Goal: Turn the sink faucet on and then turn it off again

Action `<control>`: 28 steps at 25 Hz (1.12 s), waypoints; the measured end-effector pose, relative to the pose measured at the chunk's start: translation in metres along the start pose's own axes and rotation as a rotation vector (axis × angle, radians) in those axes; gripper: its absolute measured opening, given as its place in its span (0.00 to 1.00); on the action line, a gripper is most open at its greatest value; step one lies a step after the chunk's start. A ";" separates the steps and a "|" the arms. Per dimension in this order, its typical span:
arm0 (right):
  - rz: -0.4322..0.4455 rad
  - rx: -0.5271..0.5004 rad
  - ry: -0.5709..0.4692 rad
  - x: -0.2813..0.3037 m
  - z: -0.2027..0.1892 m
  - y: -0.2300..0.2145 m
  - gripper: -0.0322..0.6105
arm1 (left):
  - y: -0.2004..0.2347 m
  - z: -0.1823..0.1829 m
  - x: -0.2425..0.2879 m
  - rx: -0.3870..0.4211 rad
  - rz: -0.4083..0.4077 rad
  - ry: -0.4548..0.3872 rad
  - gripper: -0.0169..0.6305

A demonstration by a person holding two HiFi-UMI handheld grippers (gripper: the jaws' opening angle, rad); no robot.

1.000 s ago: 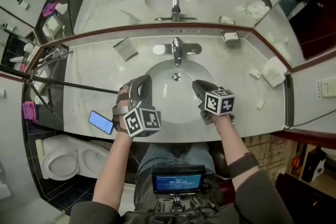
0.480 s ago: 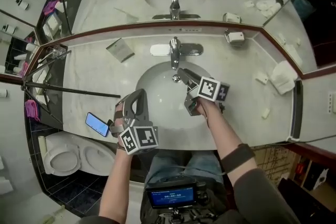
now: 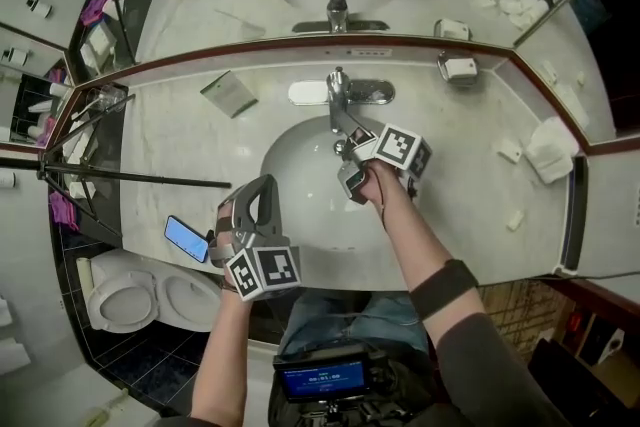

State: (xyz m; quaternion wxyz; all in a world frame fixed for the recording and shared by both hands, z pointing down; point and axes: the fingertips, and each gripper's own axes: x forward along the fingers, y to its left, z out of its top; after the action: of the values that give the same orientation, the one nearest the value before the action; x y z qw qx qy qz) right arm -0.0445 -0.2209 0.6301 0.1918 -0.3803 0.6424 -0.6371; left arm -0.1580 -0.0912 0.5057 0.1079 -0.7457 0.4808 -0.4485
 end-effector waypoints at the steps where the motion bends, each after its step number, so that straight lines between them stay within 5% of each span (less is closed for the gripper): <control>1: -0.003 0.025 -0.016 0.003 0.001 0.000 0.30 | 0.001 -0.002 0.001 0.000 -0.002 0.003 0.03; 8: -0.100 0.120 -0.114 0.023 0.010 -0.002 0.15 | 0.007 -0.010 0.009 -0.007 -0.015 0.012 0.03; 17: -0.317 0.193 -0.218 0.017 0.013 -0.005 0.14 | 0.012 -0.009 0.016 -0.014 -0.032 0.005 0.03; 28: -0.516 0.196 -0.228 0.017 0.016 -0.003 0.15 | 0.031 -0.012 0.011 -0.037 -0.014 0.004 0.03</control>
State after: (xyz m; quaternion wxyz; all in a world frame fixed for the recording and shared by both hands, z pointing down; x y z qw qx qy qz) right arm -0.0429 -0.2441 0.6349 0.1305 -0.5799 0.4342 -0.6769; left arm -0.1854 -0.1127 0.5000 0.0899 -0.7499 0.4841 -0.4419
